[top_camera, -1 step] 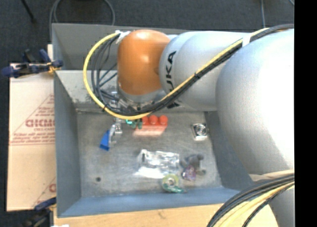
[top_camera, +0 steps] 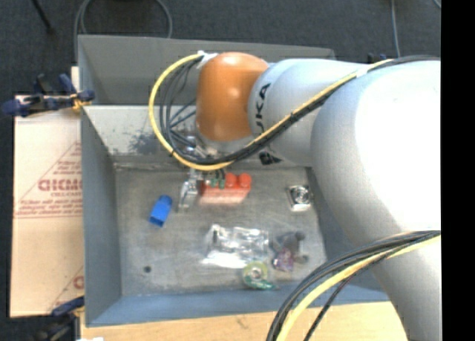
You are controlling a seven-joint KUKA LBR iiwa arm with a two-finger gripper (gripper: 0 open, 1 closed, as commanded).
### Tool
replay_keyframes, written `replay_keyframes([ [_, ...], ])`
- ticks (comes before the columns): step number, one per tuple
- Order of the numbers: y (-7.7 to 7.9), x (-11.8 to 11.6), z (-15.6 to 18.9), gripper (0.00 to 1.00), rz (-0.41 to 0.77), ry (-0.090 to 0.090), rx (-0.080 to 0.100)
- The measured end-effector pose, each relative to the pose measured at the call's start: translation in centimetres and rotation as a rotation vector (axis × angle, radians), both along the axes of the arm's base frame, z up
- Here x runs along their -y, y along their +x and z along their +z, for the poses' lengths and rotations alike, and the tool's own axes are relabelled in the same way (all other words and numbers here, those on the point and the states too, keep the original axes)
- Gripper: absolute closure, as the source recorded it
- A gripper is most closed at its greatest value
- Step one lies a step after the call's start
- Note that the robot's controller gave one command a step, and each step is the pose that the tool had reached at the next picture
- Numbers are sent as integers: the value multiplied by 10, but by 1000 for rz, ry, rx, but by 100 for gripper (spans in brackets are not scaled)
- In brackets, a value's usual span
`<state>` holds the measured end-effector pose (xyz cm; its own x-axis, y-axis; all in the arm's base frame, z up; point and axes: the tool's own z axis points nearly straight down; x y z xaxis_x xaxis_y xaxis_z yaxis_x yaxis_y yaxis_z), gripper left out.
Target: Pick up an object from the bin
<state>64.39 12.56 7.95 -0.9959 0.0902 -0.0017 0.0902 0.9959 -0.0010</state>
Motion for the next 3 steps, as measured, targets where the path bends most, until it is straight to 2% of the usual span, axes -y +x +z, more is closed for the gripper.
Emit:
replay_keyframes([
  [1, 10, 54, 18, 0, -160, 1, 6],
  [2, -3, 110, -1, 0, 157, 8, 13],
  [3, -3, 111, 1, 100, 156, 6, 5],
])
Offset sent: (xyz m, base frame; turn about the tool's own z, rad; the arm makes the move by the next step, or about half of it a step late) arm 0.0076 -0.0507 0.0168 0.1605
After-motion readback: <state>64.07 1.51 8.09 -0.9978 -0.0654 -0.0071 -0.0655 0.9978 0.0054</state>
